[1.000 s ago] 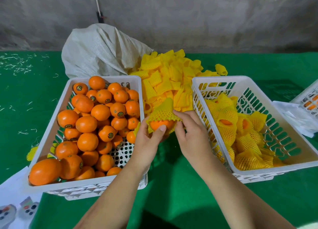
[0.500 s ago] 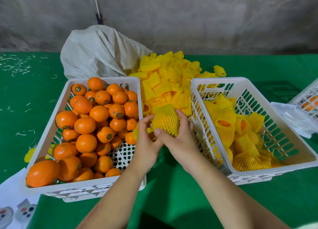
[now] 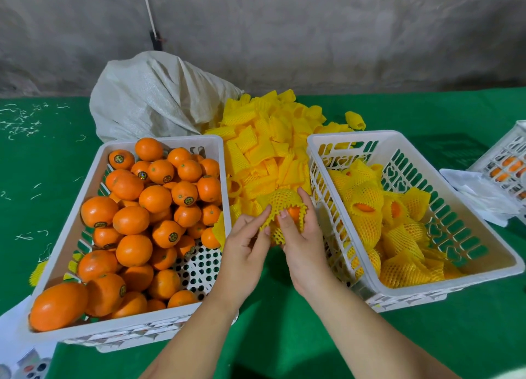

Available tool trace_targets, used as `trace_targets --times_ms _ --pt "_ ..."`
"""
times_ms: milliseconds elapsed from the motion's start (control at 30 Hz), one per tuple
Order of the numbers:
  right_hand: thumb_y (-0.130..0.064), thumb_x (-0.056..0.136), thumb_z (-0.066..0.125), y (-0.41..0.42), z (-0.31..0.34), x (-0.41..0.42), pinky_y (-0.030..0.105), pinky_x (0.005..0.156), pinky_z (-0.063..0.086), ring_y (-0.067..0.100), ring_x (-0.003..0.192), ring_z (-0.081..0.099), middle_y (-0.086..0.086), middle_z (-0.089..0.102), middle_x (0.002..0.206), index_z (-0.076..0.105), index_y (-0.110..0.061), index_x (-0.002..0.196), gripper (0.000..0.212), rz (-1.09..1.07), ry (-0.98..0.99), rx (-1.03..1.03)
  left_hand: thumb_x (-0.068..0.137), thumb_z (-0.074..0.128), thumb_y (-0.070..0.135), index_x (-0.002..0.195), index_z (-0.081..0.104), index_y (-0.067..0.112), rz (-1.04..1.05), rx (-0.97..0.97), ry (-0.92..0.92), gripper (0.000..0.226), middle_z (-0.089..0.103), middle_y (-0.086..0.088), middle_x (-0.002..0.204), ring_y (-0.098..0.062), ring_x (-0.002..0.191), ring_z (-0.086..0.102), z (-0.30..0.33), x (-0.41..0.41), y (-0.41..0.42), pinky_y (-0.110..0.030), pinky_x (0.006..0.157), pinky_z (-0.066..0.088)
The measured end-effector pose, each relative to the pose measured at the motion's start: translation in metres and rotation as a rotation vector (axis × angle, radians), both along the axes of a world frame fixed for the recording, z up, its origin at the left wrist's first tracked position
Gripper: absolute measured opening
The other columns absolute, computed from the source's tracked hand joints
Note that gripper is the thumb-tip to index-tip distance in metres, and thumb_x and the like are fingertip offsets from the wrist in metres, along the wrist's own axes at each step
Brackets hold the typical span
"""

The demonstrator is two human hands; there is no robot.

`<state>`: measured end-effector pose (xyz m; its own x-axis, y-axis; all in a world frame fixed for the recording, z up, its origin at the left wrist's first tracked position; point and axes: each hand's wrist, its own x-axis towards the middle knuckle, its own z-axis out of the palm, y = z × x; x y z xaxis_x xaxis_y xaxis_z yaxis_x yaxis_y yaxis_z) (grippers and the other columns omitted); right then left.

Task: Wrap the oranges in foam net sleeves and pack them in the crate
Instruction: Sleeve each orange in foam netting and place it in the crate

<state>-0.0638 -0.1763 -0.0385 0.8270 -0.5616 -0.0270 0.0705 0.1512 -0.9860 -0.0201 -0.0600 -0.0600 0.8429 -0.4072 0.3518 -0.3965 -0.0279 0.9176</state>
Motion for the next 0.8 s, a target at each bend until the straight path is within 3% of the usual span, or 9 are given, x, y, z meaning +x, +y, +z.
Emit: trace_targets --times_ms 167,300,400,467,567,633,700,733,800 --pt "-0.046 0.089 0.066 -0.012 -0.004 0.003 0.054 0.113 0.046 0.021 0.142 0.049 0.001 0.045 0.155 0.048 -0.06 0.141 0.057 -0.072 -0.01 -0.126 0.106 0.059 0.026 0.152 0.054 0.031 -0.097 0.017 -0.027 0.047 0.05 0.015 0.094 -0.006 0.091 0.053 -0.004 -0.002 -0.003 -0.014 0.085 0.043" --pt "-0.027 0.096 0.066 -0.047 0.008 0.017 0.055 0.102 0.054 0.027 0.132 0.055 0.002 0.043 0.152 0.049 -0.06 0.14 0.057 -0.185 0.02 -0.19 0.101 0.062 0.048 0.148 0.049 0.05 -0.15 0.064 0.082 0.049 0.058 0.008 0.104 -0.019 0.105 0.06 -0.003 -0.004 -0.002 -0.023 0.094 0.049" --pt "-0.022 0.099 0.061 -0.103 0.023 0.036 0.035 0.102 0.046 0.028 0.146 0.037 -0.001 0.017 0.164 0.037 -0.055 0.15 0.066 -0.362 0.177 -0.344 0.104 0.063 0.035 0.144 0.053 0.042 -0.046 -0.014 0.194 0.042 0.06 0.011 0.103 -0.011 0.102 0.063 0.003 -0.003 -0.002 -0.021 0.092 0.05" --pt "-0.022 0.102 0.058 -0.136 0.027 0.045 0.029 0.095 0.041 0.029 0.156 0.019 -0.001 -0.012 0.171 0.026 -0.048 0.159 0.071 -0.299 0.372 -0.47 0.106 0.061 0.023 0.142 0.056 0.028 0.026 -0.128 0.274 0.037 0.062 0.012 0.097 -0.005 0.094 0.063 0.006 0.002 -0.001 -0.018 0.09 0.049" --pt "-0.034 0.103 0.058 -0.164 0.019 0.055 0.046 0.116 0.034 0.041 0.158 -0.003 0.005 -0.029 0.169 0.015 -0.041 0.164 0.075 -0.058 0.642 -0.795 0.108 0.057 0.015 0.14 0.059 0.018 0.131 -0.134 0.302 0.031 0.066 0.018 0.101 0.0 0.097 0.063 0.011 0.025 0.011 -0.019 0.089 0.054" --pt "-0.038 0.102 0.059 -0.169 0.01 0.062 0.059 0.124 0.015 0.045 0.157 -0.01 0.009 -0.024 0.17 0.016 -0.04 0.164 0.075 0.037 0.699 -1.004 0.109 0.056 0.017 0.142 0.06 0.018 0.251 0.144 0.151 0.033 0.065 0.014 0.124 -0.001 0.115 0.06 0.009 0.056 0.027 -0.029 0.102 0.054" --pt "-0.04 0.1 0.061 -0.165 0.0 0.068 0.061 0.122 0.015 0.044 0.156 -0.006 0.011 -0.016 0.172 0.022 -0.036 0.163 0.074 0.1 0.685 -1.221 0.107 0.055 0.015 0.153 0.051 0.017 0.3 0.587 -0.019 0.046 0.051 -0.006 0.149 -0.023 0.137 0.048 0.002 0.09 0.043 -0.045 0.116 0.041" --pt "-0.04 0.099 0.061 -0.162 -0.007 0.071 0.06 0.122 0.016 0.044 0.156 -0.003 0.012 -0.011 0.172 0.025 -0.033 0.163 0.073 0.136 0.665 -1.348 0.106 0.056 0.013 0.16 0.04 0.017 0.258 0.806 -0.047 0.057 0.038 -0.012 0.159 -0.034 0.14 0.044 -0.002 0.103 0.047 -0.047 0.116 0.038" --pt "-0.036 0.098 0.059 -0.158 -0.023 0.077 0.056 0.124 0.014 0.041 0.157 0.0 0.014 -0.006 0.173 0.03 -0.028 0.162 0.071 0.245 0.641 -1.614 0.101 0.06 0.008 0.169 0.006 0.019 0.118 1.134 -0.04 0.087 0.001 -0.02 0.17 -0.04 0.124 0.057 -0.013 0.112 0.046 -0.043 0.101 0.054"
